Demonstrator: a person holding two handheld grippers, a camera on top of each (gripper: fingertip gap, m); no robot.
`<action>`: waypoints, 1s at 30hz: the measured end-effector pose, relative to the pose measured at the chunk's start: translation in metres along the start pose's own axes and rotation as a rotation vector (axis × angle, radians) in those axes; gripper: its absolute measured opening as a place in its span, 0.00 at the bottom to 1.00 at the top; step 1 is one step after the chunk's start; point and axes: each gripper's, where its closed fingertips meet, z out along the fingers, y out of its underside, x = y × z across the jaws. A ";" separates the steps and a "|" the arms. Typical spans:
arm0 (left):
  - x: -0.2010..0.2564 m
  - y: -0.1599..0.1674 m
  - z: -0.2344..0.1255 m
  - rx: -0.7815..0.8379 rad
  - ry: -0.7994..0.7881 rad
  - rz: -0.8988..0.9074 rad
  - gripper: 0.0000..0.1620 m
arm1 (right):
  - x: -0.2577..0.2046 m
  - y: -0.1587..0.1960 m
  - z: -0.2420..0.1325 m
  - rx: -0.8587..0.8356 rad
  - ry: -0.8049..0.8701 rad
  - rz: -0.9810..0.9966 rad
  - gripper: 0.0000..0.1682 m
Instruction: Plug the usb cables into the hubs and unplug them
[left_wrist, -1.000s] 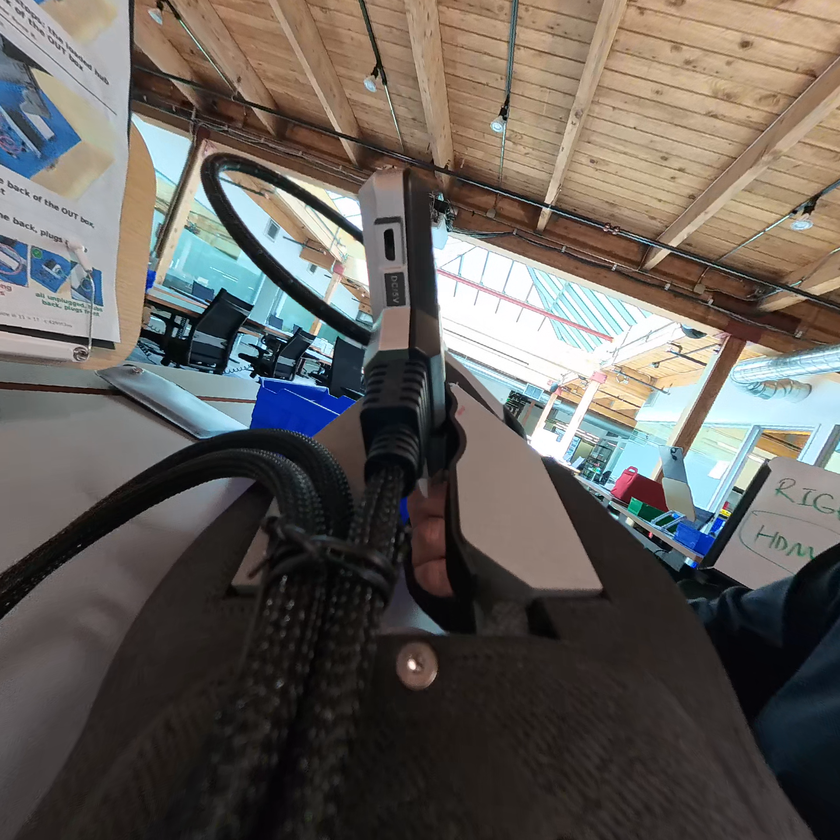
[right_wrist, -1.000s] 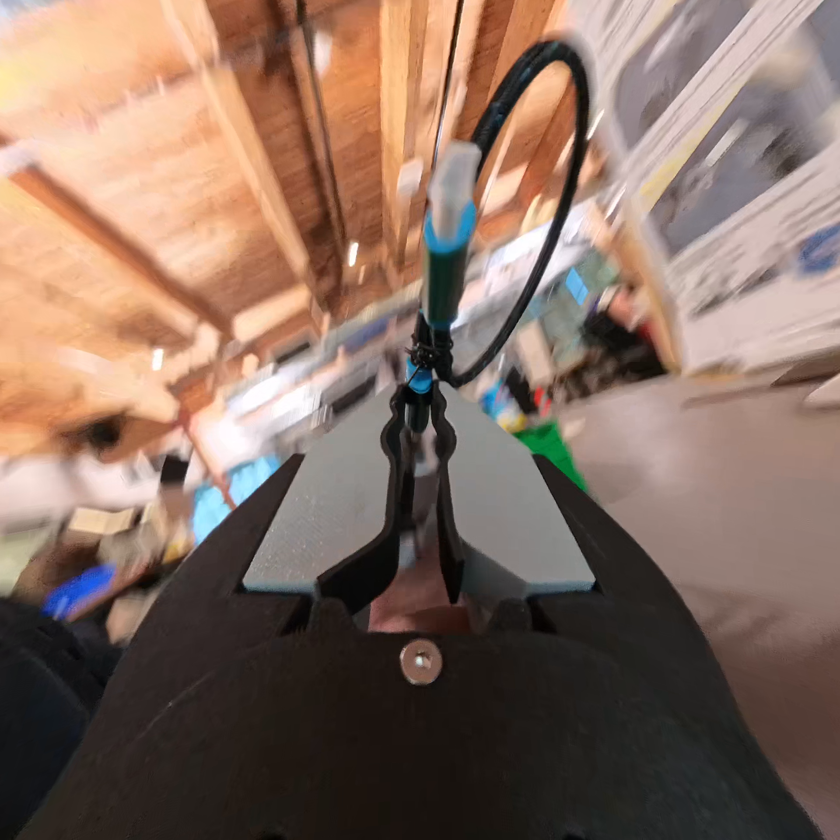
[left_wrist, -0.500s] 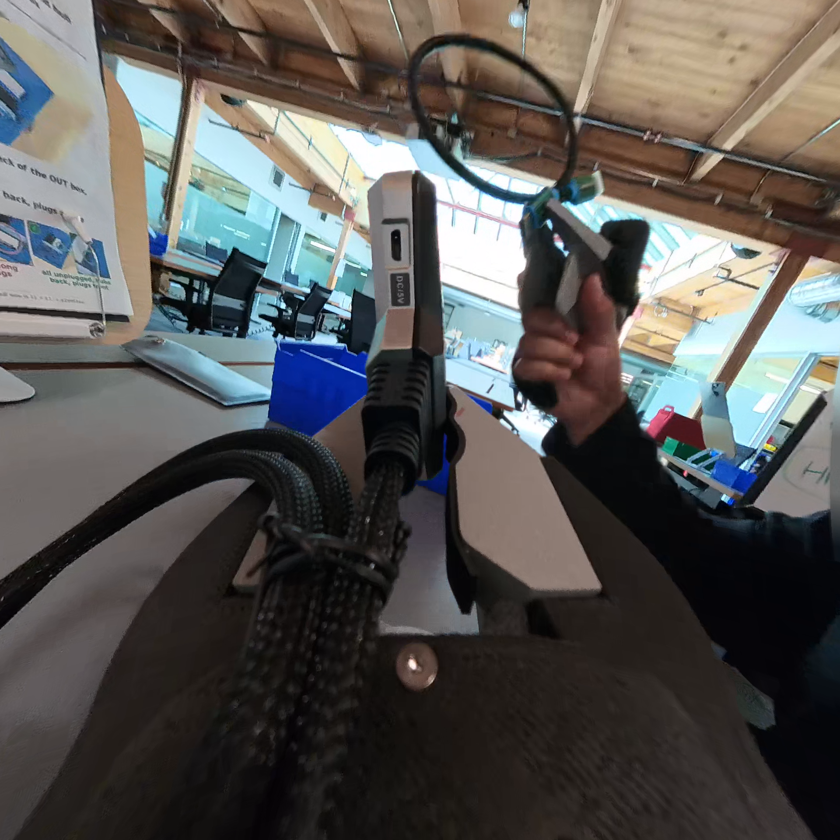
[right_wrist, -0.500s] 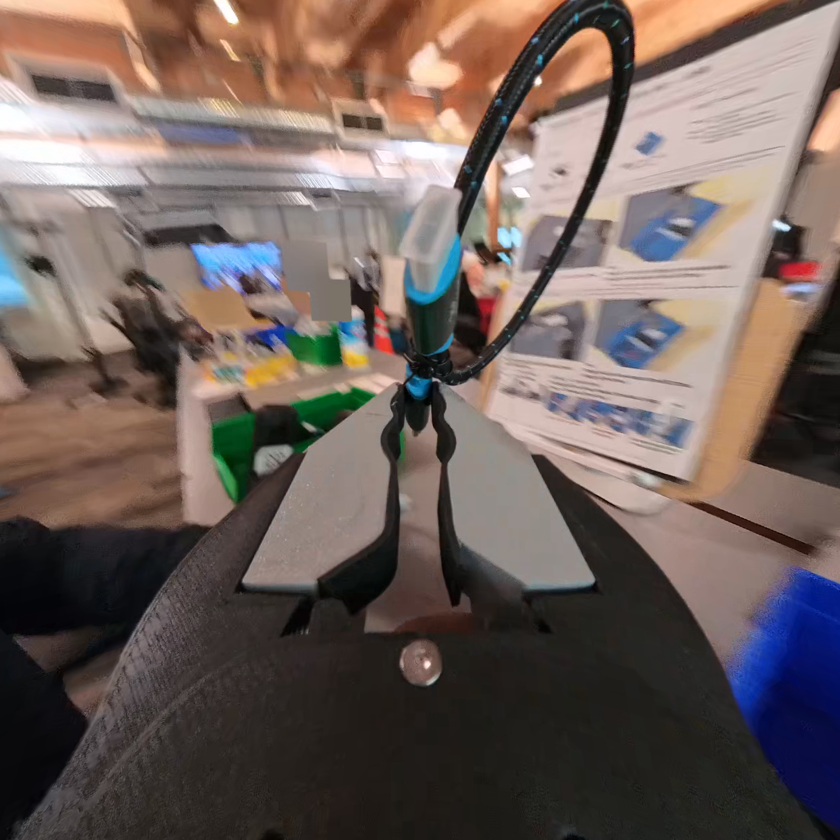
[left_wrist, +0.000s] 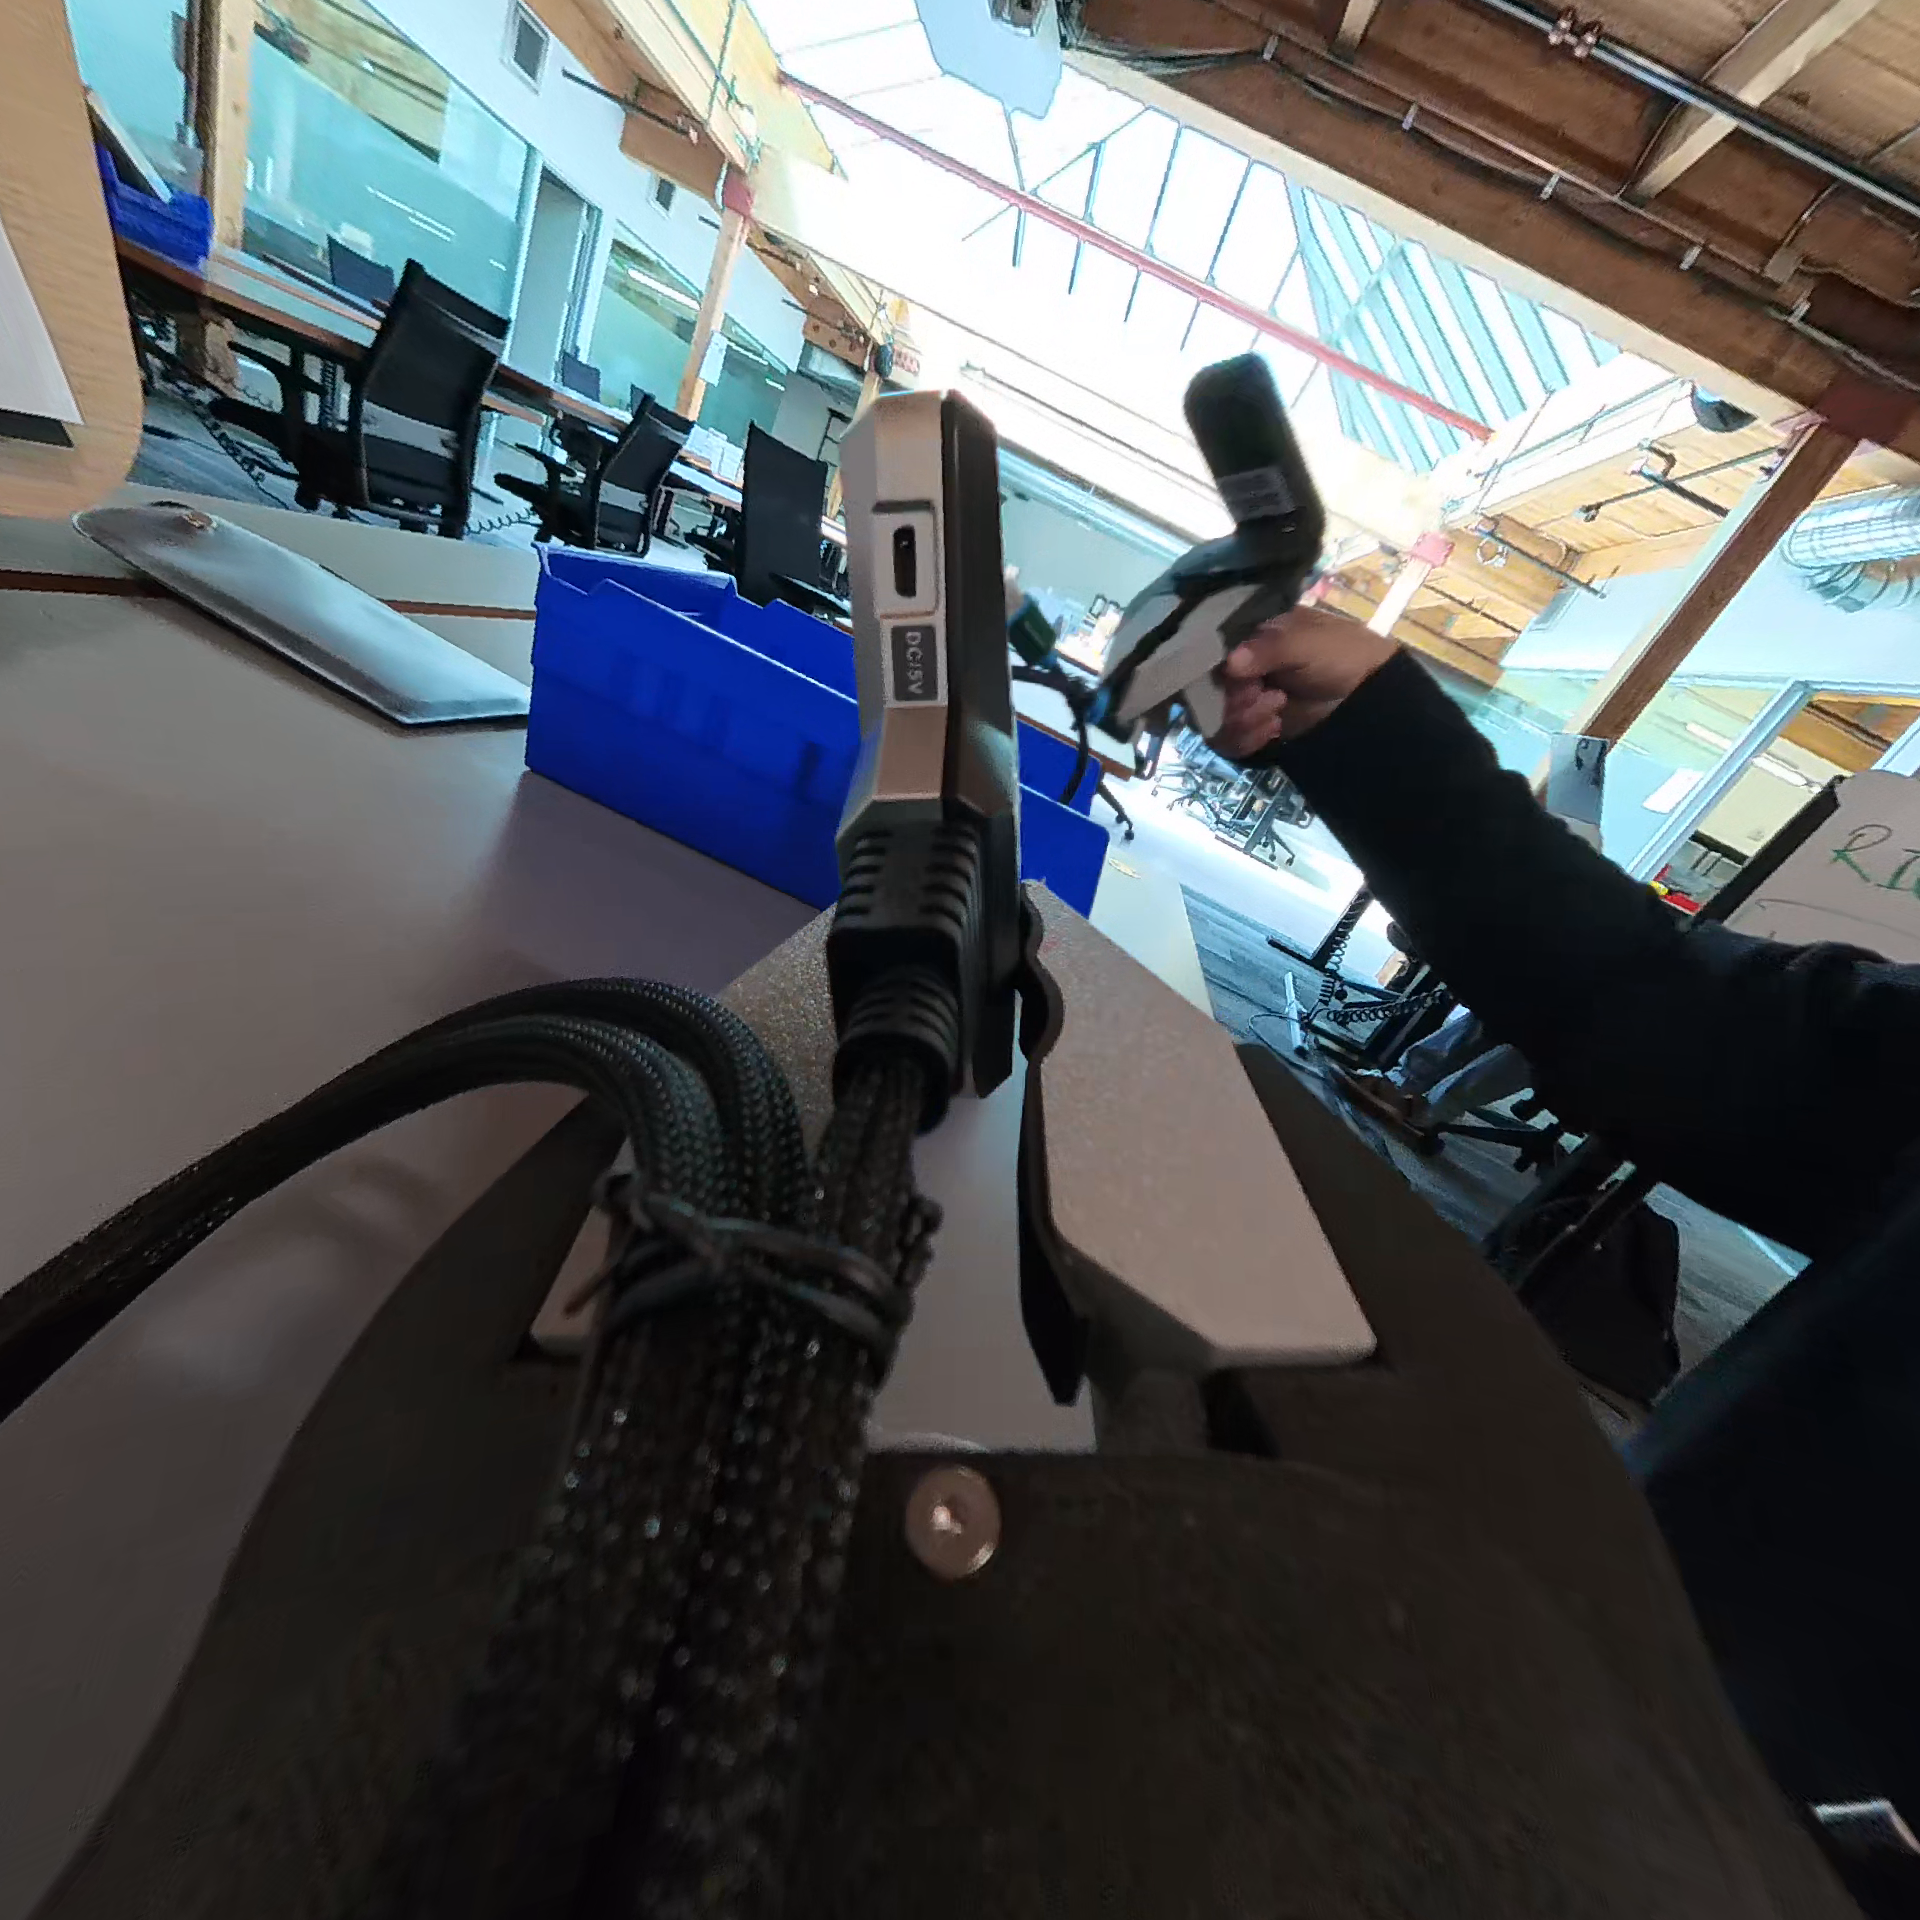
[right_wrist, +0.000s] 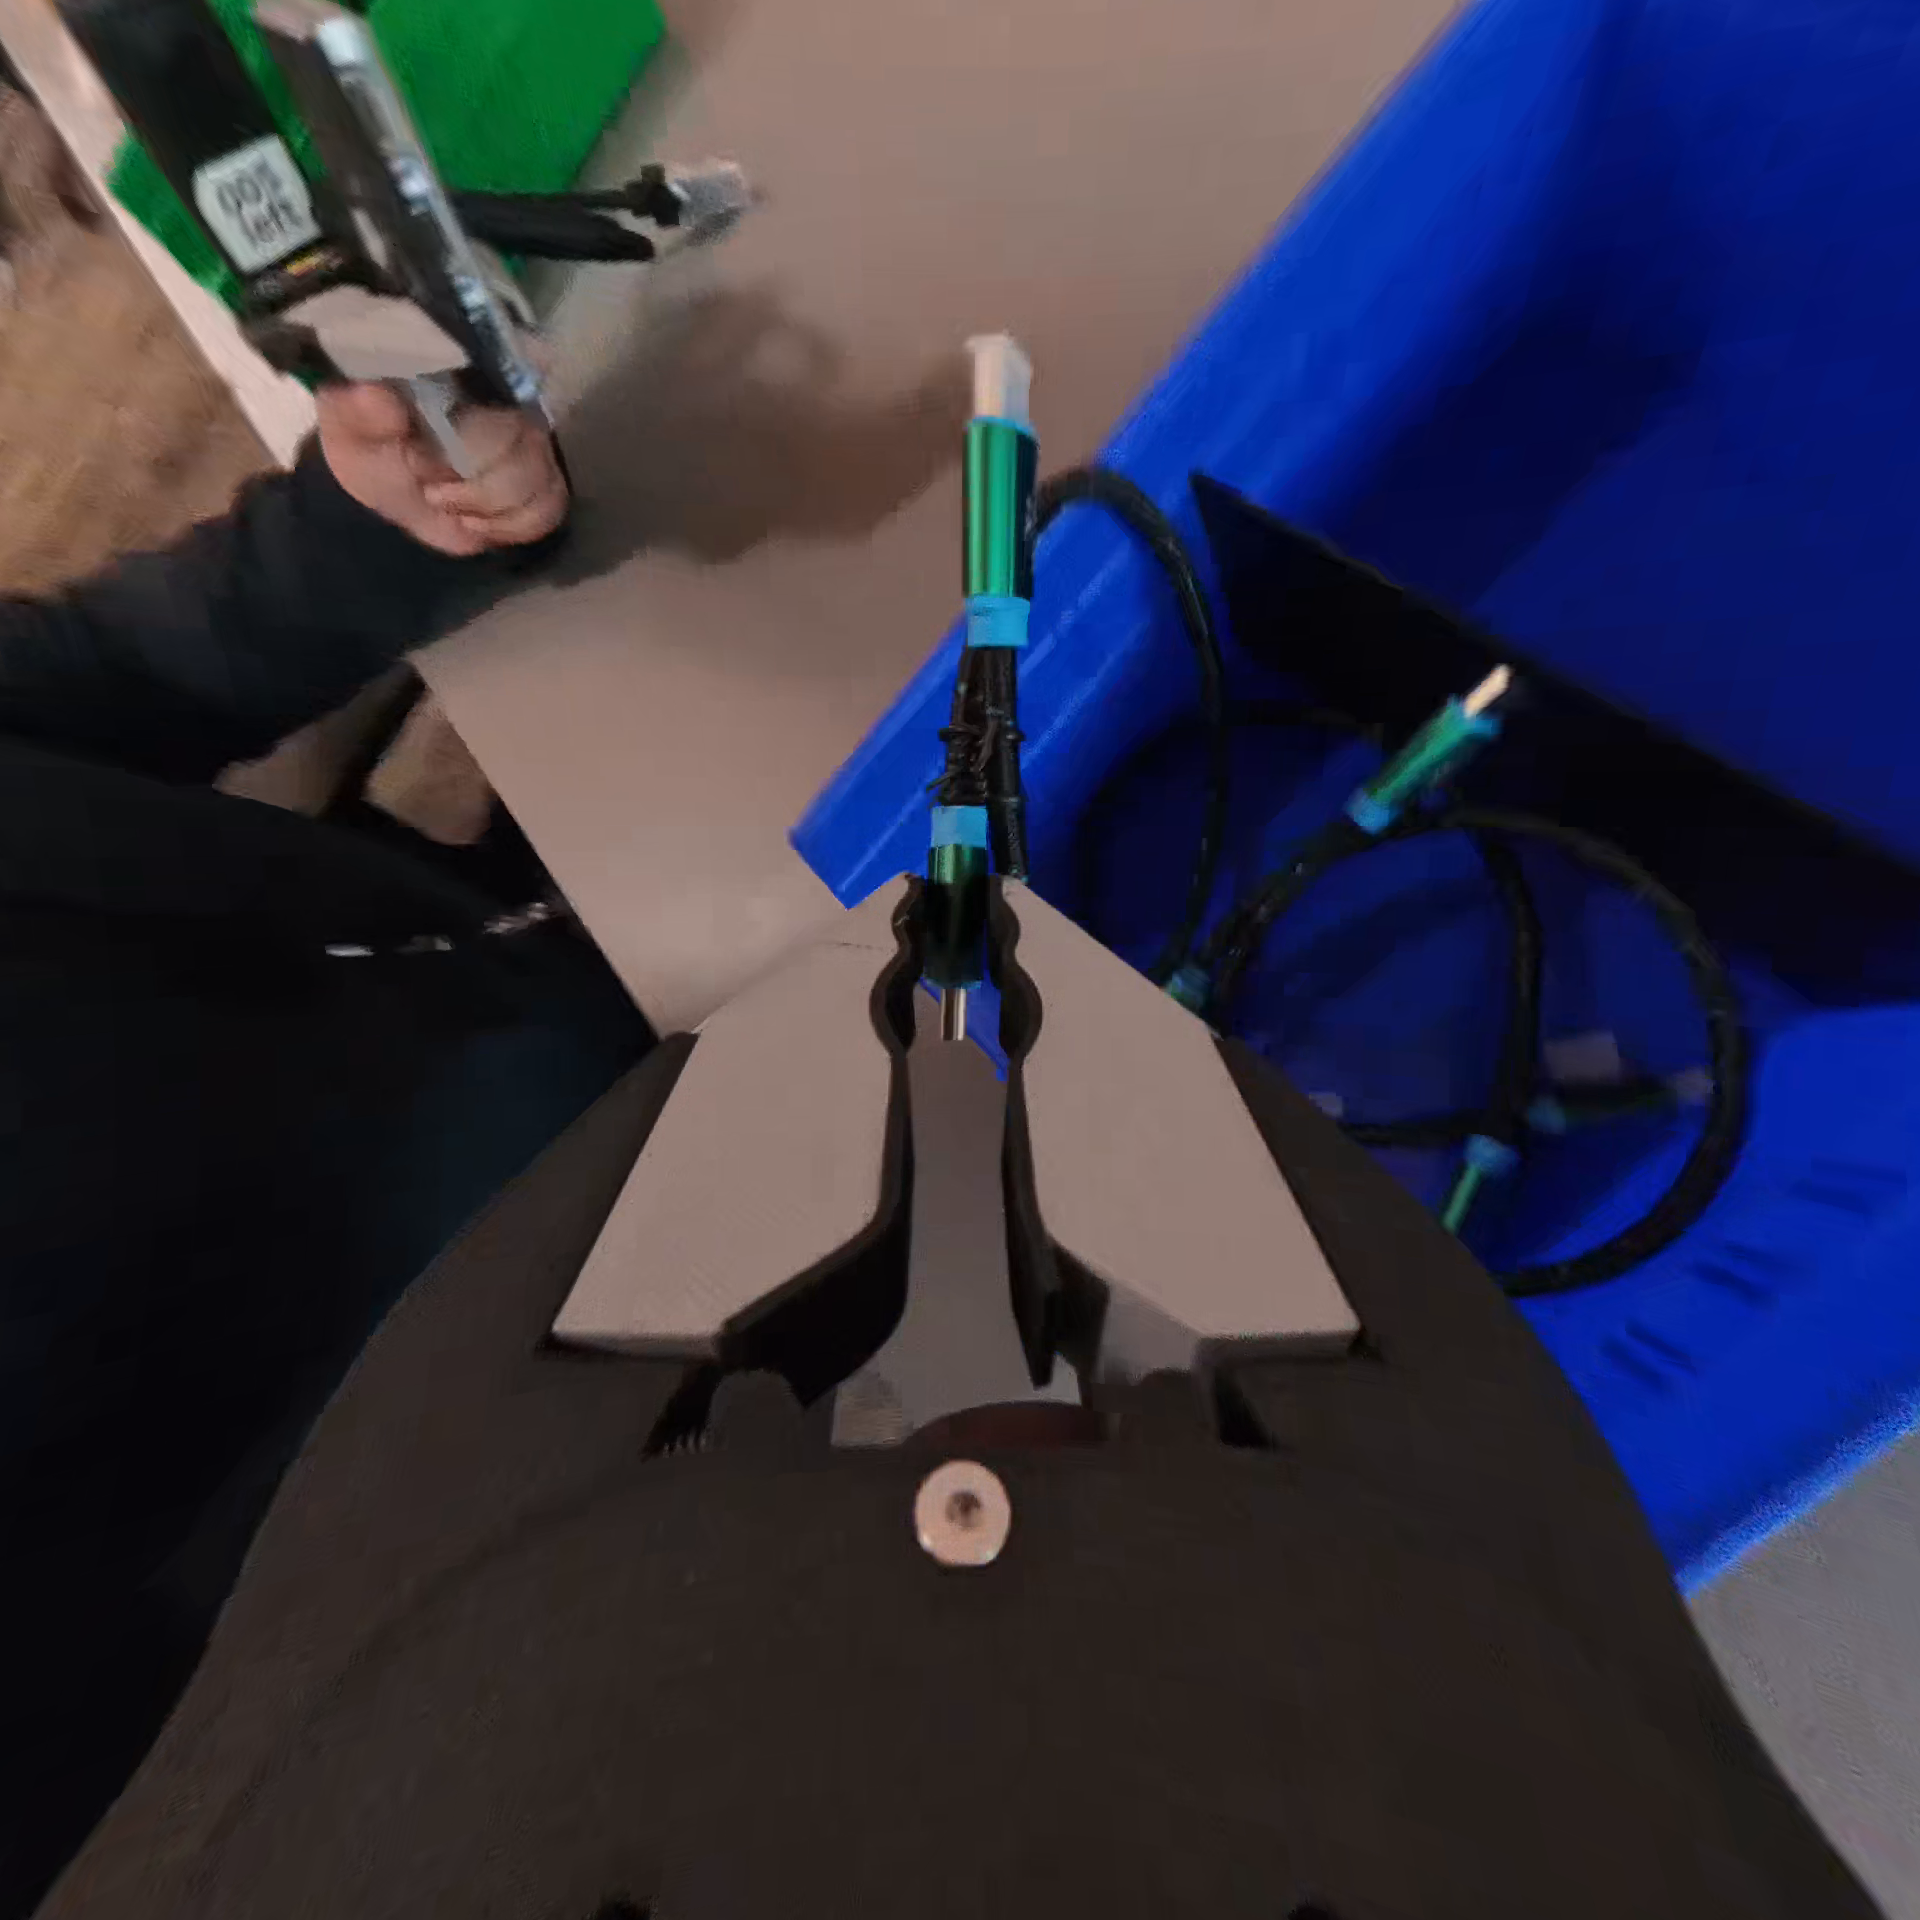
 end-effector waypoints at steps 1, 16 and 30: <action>0.000 0.001 0.000 -0.003 -0.001 0.000 0.11 | 0.010 0.007 0.006 -0.018 -0.046 0.080 0.05; 0.003 0.016 0.007 -0.083 0.036 -0.017 0.11 | 0.072 -0.017 -0.048 0.097 0.278 0.068 0.38; 0.052 0.042 0.012 -0.228 0.271 0.089 0.11 | -0.118 -0.092 0.056 0.299 0.028 -0.494 0.26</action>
